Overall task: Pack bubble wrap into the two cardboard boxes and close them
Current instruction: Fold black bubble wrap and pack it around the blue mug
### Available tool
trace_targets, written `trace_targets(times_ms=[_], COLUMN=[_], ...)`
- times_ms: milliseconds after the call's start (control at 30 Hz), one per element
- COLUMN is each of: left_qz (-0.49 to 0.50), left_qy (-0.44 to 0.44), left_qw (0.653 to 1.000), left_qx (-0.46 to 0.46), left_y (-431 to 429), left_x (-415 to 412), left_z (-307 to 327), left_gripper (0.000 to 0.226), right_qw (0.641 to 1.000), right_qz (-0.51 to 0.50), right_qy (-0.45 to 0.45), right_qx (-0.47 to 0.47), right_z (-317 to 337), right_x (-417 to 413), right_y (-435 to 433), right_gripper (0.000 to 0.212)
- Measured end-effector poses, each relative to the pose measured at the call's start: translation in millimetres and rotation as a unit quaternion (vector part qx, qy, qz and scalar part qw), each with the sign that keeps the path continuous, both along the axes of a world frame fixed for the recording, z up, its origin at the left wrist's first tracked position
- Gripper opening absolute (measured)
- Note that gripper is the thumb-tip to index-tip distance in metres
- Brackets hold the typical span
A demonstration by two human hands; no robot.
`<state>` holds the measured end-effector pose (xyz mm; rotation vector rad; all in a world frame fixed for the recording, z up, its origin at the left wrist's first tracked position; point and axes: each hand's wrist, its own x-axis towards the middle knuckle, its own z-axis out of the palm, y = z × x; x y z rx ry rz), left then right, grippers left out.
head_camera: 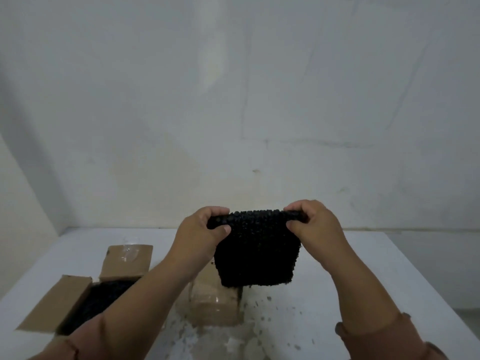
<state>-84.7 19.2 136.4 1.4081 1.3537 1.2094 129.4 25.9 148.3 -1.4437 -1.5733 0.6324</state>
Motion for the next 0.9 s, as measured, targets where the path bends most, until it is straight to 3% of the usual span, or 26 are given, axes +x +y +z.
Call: trace_targets(times_ms=[100,200,233,300,433,533,600,667,733,900], left_qz=[0.028,0.002,-0.034,-0.111,-0.169,-0.13,-0.1,-0.085,-0.071,-0.067], left_qy=[0.038,-0.062,-0.122,-0.204,-0.205,-0.245,-0.272,-0.286,-0.265,-0.223], left_qw=[0.997,0.995,0.99,0.973,0.959,0.947,0.941,0.937,0.944,0.952], left_qx=[0.063,0.078,0.063,0.02,-0.101,-0.162,-0.173,-0.18,-0.185,-0.198], left_y=[-2.7,-2.5,-1.5,1.6,2.4,5.0,7.9,11.4,13.2,15.0], left_x=[-27.2,-58.8,-70.9,-95.6,-128.2,-146.8,-162.7,-180.4,-196.8,-234.8], left_z=[20.7,35.6,38.3,37.5,17.2,-1.9,-8.0,-13.2,-18.7,-35.9], left_gripper=[0.016,0.014,0.016,0.039,0.056,0.054,0.047,0.041,0.04,0.04], right_qw=[0.998,0.986,0.974,0.95,0.924,0.899,0.901,0.912,0.915,0.92], right_qz=[0.01,0.096,0.128,0.155,0.136,0.134,0.152,0.175,0.194,0.169], right_qy=[0.001,0.127,0.183,0.272,0.356,0.414,0.393,0.314,0.241,0.255], right_qx=[0.059,0.038,0.022,0.004,-0.014,-0.045,-0.106,-0.195,-0.261,-0.245], right_z=[24.2,43.8,49.2,57.0,59.9,51.5,35.0,11.6,-11.4,-42.7], right_x=[-26.1,-52.1,-61.6,-80.8,-124.9,-153.5,-164.1,-172.5,-183.4,-216.2], right_y=[-1.9,-3.3,-2.8,0.2,11.6,21.7,27.9,30.6,28.0,27.5], right_gripper=[0.028,0.024,0.022,0.016,0.021,0.014,0.015,0.031,0.03,0.027])
